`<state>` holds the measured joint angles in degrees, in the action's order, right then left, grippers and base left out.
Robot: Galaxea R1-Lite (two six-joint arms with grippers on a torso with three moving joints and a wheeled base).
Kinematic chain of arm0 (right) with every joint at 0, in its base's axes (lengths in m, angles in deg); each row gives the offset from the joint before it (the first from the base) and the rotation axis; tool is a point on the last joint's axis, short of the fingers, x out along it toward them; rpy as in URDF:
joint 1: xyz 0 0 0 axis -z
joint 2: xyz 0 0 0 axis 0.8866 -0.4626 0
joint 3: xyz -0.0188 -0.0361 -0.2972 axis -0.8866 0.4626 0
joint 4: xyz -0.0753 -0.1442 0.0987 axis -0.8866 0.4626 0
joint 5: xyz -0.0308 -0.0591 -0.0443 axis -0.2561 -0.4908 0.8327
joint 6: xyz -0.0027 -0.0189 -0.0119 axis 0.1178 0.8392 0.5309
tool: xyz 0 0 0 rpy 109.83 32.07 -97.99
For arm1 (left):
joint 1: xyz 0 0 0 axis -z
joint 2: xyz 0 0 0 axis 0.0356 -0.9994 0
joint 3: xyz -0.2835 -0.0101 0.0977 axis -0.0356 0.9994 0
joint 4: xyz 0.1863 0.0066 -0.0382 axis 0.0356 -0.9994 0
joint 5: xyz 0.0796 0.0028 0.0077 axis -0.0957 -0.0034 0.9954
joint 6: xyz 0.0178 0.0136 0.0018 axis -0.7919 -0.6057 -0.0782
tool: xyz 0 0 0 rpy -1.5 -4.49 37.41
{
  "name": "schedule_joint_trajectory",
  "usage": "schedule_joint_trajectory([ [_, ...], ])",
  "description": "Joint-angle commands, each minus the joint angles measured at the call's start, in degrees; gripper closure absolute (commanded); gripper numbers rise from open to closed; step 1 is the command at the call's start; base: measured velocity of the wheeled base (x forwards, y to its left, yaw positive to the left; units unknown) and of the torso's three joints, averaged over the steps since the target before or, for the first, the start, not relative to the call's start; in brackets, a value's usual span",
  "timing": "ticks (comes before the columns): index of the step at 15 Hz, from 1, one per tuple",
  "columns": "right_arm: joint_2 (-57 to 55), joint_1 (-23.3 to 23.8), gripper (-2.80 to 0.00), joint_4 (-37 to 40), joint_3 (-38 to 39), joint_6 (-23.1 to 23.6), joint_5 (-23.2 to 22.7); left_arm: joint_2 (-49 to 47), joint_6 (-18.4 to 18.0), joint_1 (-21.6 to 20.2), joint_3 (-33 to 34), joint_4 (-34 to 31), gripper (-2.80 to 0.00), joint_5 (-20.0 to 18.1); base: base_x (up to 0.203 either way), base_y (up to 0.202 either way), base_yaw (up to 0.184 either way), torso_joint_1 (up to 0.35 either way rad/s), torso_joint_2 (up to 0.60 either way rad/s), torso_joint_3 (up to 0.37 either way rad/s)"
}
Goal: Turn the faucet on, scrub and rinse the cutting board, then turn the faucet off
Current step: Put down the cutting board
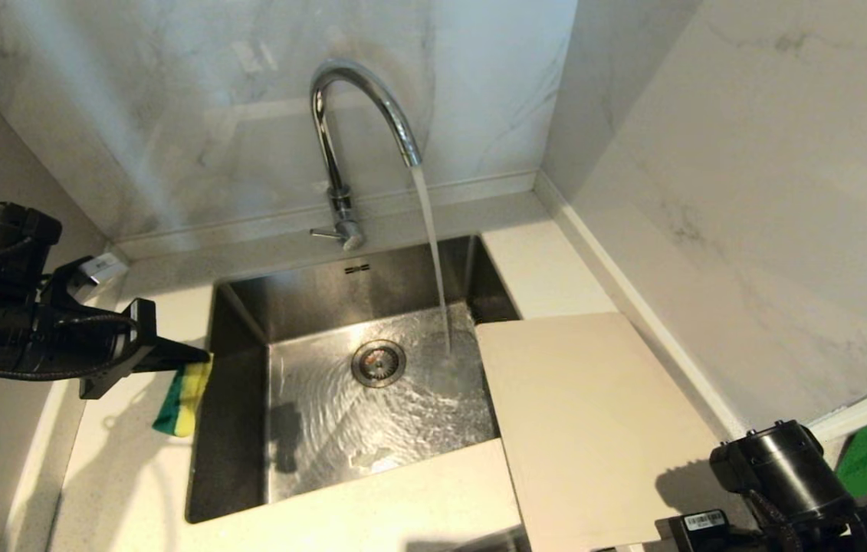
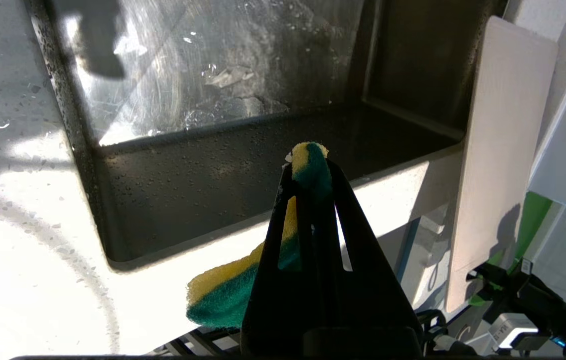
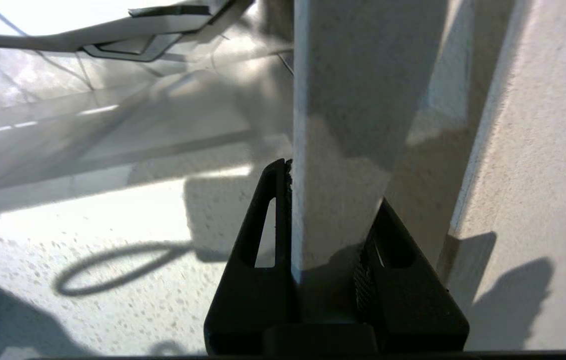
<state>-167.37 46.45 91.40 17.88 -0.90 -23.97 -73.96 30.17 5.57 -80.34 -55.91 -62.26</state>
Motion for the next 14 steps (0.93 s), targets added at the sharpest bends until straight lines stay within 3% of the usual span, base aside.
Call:
schedule_joint_trajectory([
  [1,-2.58,-2.18,0.00,0.01,-0.74,-1.14,-0.14,-0.37,0.17,-0.01,-0.10,-0.07,0.00,-0.14,0.000,0.000,0.000,0.000,0.00,0.000],
  [14,-13.96,-2.90,0.00,-0.34,-2.76,-1.46,-4.02,-1.60,0.16,-0.01,-1.39,-0.08,0.00,-0.06,0.000,0.000,0.000,0.000,0.00,0.000],
])
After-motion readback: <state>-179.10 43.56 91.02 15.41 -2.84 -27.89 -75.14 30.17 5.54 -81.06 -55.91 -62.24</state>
